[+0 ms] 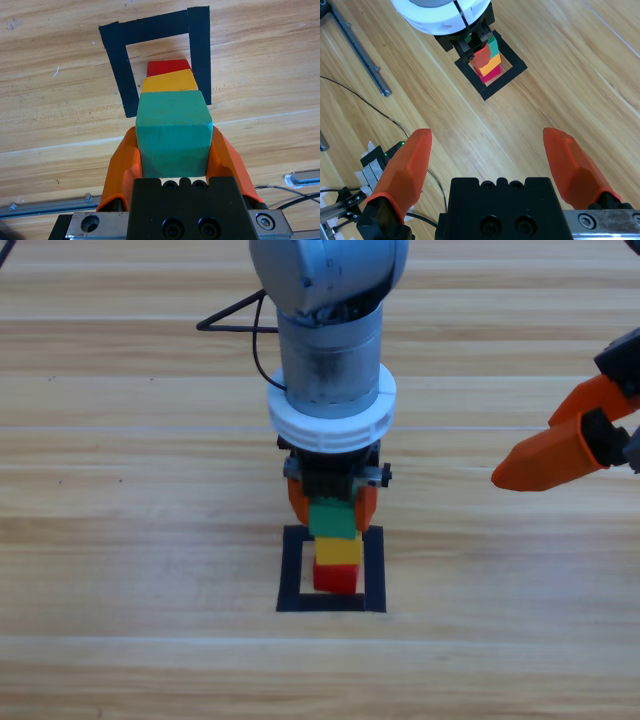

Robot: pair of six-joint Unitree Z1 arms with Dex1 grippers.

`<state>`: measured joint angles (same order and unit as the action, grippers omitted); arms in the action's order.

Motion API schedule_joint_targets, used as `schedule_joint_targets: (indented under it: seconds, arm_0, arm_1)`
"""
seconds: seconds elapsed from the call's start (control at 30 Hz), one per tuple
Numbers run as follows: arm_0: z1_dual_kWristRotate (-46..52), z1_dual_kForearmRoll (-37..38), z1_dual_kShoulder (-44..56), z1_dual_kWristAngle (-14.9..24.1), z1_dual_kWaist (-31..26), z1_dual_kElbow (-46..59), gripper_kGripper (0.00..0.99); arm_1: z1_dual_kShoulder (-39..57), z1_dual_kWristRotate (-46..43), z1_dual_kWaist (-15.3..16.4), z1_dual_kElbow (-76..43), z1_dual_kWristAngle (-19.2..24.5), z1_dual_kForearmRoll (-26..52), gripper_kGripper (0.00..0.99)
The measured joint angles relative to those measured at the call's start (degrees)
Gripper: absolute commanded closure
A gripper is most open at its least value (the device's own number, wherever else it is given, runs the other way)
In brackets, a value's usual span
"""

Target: Stack the blocks in the rectangular block: red at the bottom, yellow in the middle, green on top

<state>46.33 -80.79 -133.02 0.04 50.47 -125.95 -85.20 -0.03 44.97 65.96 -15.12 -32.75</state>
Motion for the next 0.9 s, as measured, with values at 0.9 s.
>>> schedule_joint_targets:
  seconds: [0.9]
  arm_0:
    - [-1.9, 0.0, 14.3, 7.0, 0.5, -2.1, 0.000]
  arm_1:
    - [0.0, 0.0, 0.0, 0.0, 0.0, 0.0, 0.011]
